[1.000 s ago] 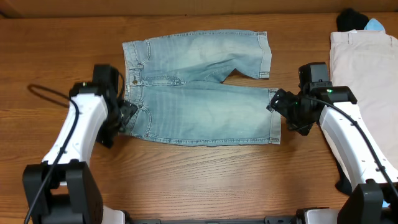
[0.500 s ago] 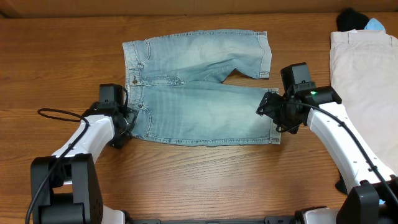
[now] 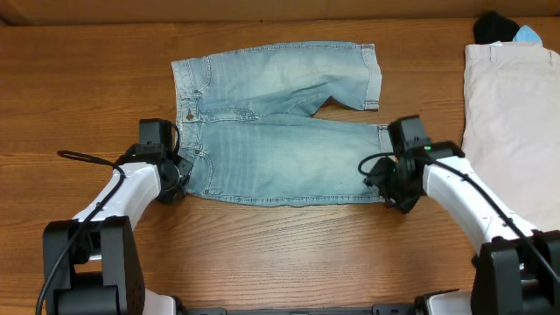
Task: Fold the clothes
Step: 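Move both grippers to the bottom edge of the flattened shorts, then grasp the bottom edge with both grippers and fold it up over the top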
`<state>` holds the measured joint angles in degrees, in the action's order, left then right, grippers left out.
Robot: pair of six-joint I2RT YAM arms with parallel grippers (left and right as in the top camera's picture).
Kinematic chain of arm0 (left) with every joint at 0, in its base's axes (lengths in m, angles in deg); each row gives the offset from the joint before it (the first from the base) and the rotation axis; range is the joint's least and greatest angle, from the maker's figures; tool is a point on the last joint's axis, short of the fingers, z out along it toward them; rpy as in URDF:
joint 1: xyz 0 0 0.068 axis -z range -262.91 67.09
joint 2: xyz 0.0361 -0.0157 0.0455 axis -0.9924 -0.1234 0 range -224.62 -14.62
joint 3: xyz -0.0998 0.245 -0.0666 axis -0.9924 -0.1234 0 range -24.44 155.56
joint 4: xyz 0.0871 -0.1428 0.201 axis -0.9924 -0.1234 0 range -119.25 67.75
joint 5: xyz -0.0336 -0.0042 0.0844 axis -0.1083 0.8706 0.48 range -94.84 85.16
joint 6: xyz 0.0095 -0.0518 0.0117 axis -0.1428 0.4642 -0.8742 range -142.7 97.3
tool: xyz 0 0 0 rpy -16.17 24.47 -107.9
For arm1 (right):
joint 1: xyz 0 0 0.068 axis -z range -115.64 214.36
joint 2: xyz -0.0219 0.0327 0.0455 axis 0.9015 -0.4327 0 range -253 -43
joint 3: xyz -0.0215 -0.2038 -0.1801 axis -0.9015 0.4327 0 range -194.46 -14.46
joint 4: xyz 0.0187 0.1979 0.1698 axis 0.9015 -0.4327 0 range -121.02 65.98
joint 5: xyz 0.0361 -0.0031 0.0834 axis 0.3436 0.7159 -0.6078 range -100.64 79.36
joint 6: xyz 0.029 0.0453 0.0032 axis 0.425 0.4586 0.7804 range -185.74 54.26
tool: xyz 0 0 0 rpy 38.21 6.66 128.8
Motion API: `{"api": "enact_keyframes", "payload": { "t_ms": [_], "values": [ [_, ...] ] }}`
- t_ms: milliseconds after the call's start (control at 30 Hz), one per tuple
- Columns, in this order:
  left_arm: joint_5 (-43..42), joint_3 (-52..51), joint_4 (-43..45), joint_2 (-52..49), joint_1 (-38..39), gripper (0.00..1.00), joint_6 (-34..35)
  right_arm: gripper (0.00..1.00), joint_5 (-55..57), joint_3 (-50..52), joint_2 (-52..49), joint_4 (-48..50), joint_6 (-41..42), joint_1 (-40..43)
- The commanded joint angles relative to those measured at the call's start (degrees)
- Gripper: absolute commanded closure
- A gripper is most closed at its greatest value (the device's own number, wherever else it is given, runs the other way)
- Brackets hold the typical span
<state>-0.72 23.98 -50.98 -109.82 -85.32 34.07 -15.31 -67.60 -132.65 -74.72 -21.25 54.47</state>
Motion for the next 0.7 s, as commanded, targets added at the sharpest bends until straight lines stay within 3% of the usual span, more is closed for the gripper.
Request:
{"api": "enact_keyframes", "payload": {
  "t_ms": [0, 233, 333, 367, 500, 667],
  "values": [
    [-2.1, -2.0, -2.8, -1.9, -0.2, 0.96, -1.9, 0.38, 1.6, 5.2, -0.2, 5.7, 2.3, -0.4],
    [0.4, -1.9, -2.7, -1.9, -0.2, 0.96, -2.0, 0.48, 5.1, 10.1, -0.3, 13.9, 2.3, -0.4],
    [1.1, -1.4, -2.4, -1.7, -0.2, 0.96, -6.1, 0.75, 5.3, 10.4, -0.3, 13.4, 2.2, -0.4],
    [1.6, -0.8, -2.5, -1.7, -0.2, 0.96, -8.8, 0.96, 5.3, 10.3, -0.3, 13.3, 2.2, -0.4],
    [1.7, 7.2, -11.3, -1.0, -0.2, 0.96, -16.3, 0.96, 7.8, 5.7, 1.6, 7.9, 0.3, 1.1],
    [1.7, 23.4, -32.0, -0.3, -0.2, 0.96, -19.5, 0.96, 7.7, -8.0, 6.7, -7.4, -6.2, 3.3]
  ]
}}
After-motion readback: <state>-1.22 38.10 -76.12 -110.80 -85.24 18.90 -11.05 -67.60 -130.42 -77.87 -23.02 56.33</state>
